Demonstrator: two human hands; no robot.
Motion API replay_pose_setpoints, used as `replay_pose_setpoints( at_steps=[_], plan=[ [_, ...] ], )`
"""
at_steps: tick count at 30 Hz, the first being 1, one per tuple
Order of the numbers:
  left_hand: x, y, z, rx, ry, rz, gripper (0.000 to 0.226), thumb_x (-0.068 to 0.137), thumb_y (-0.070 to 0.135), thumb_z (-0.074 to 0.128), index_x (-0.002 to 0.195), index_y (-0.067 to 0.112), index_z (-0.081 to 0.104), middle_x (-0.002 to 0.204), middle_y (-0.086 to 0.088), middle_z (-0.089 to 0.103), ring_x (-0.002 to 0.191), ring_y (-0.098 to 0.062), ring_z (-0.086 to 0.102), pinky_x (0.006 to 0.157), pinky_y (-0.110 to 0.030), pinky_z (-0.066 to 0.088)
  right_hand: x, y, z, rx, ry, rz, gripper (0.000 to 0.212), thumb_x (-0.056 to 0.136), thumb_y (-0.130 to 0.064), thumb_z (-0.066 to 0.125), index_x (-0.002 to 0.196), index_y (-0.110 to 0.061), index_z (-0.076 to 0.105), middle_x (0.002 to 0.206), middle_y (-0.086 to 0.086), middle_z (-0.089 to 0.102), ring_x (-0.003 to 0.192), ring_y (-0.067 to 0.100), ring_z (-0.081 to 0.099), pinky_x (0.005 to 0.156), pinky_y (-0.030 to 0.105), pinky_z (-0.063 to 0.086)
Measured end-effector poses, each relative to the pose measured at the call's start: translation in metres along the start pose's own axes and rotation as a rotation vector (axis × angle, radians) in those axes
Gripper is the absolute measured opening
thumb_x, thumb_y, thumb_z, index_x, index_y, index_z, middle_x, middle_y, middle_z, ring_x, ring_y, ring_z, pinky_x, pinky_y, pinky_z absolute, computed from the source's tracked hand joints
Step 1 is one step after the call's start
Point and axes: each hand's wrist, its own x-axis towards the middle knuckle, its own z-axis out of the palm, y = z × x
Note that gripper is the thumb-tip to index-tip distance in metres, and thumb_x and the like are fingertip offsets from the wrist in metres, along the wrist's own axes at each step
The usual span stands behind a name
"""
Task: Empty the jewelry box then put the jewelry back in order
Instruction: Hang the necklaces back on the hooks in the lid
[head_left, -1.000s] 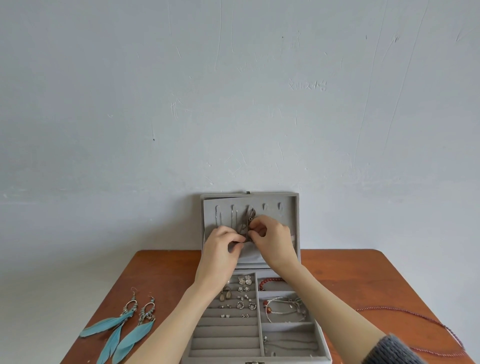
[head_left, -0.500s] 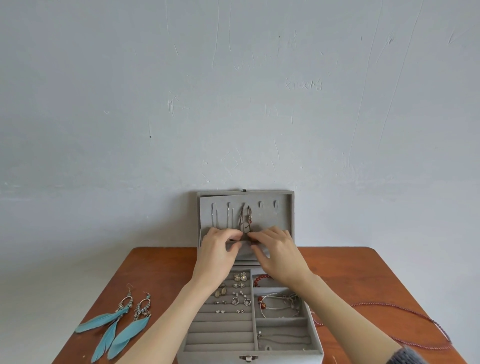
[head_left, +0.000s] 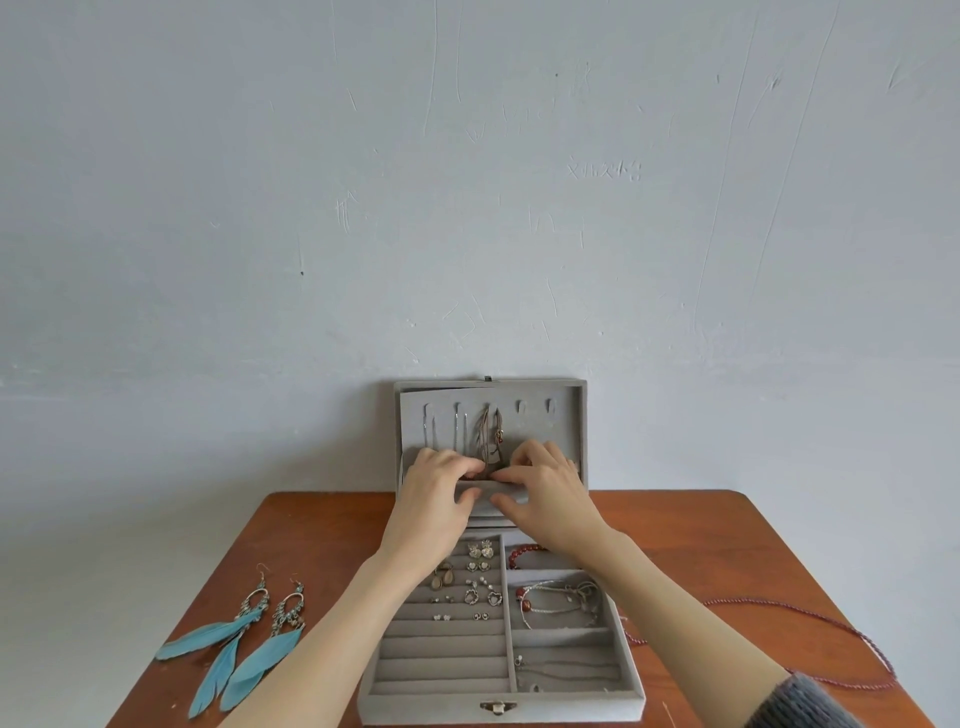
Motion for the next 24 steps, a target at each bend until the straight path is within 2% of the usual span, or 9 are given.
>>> replay_pose_setpoints(
  at_steps=[5,9,12,15,19,22,24],
  plan=[
    [-0.003,-0.003,0.006,0.069,0.041,0.020,0.023,0.085,0.011,0.063,0.108,0.009,0.068,0.103,-0.001,0.056,0.101,-0.018,0.048,0.087,-0.021,0.034,0.000,0.001,-0.003,0.190,0.030,0.047,0.034,0.088,-0.026,0.057,0.121,-0.019,0.060,0.113,-0.002,0.062,0.113,0.018,0.045,0.097,0.032,0.035],
    [-0.004,-0.001,0.005,0.059,0.016,0.003,0.027,0.088,0.015,0.059,0.114,0.011,0.065,0.107,0.000,0.060,0.105,-0.017,0.046,0.091,-0.022,0.033,-0.001,0.000,-0.004,0.277,0.027,0.061,0.034,0.086,-0.019,0.055,0.119,-0.020,0.060,0.110,-0.005,0.068,0.114,0.014,0.049,0.102,0.038,0.035],
    [-0.001,0.001,0.004,0.047,-0.007,-0.030,0.025,0.090,0.019,0.056,0.114,0.014,0.065,0.108,0.002,0.061,0.106,-0.015,0.046,0.092,-0.022,0.033,0.000,0.000,-0.003,0.252,0.014,0.069,0.032,0.086,-0.018,0.053,0.118,-0.022,0.061,0.112,-0.007,0.067,0.114,0.014,0.050,0.103,0.036,0.031],
    [-0.001,0.002,0.002,0.014,0.006,-0.069,0.022,0.089,0.018,0.058,0.109,0.016,0.064,0.102,0.002,0.062,0.103,-0.015,0.049,0.090,-0.025,0.039,0.001,-0.001,-0.004,0.192,0.004,0.061,0.030,0.088,-0.022,0.053,0.117,-0.023,0.061,0.115,-0.007,0.065,0.114,0.014,0.049,0.100,0.033,0.029],
    [-0.004,0.003,0.000,-0.015,0.015,-0.095,0.018,0.088,0.018,0.059,0.106,0.015,0.056,0.093,0.007,0.049,0.097,-0.012,0.050,0.085,-0.022,0.039,-0.001,-0.003,-0.005,0.120,0.053,0.041,0.029,0.090,-0.025,0.053,0.118,-0.019,0.060,0.116,-0.005,0.062,0.114,0.016,0.047,0.095,0.031,0.028],
    [-0.005,0.003,-0.001,-0.025,0.034,-0.088,0.015,0.088,0.017,0.060,0.101,0.013,0.052,0.092,0.004,0.051,0.091,-0.012,0.050,0.079,-0.018,0.036,-0.003,-0.003,-0.008,0.054,0.114,0.029,0.025,0.091,-0.024,0.052,0.114,-0.017,0.060,0.111,-0.004,0.063,0.110,0.018,0.048,0.091,0.031,0.030],
    [-0.004,0.003,-0.001,-0.012,0.047,-0.067,0.016,0.088,0.017,0.060,0.103,0.012,0.056,0.089,0.003,0.057,0.092,-0.012,0.050,0.079,-0.018,0.036,-0.003,-0.001,-0.011,-0.015,0.110,0.028,0.021,0.093,-0.024,0.050,0.108,-0.016,0.063,0.109,-0.003,0.063,0.107,0.019,0.048,0.090,0.030,0.029]
  ],
)
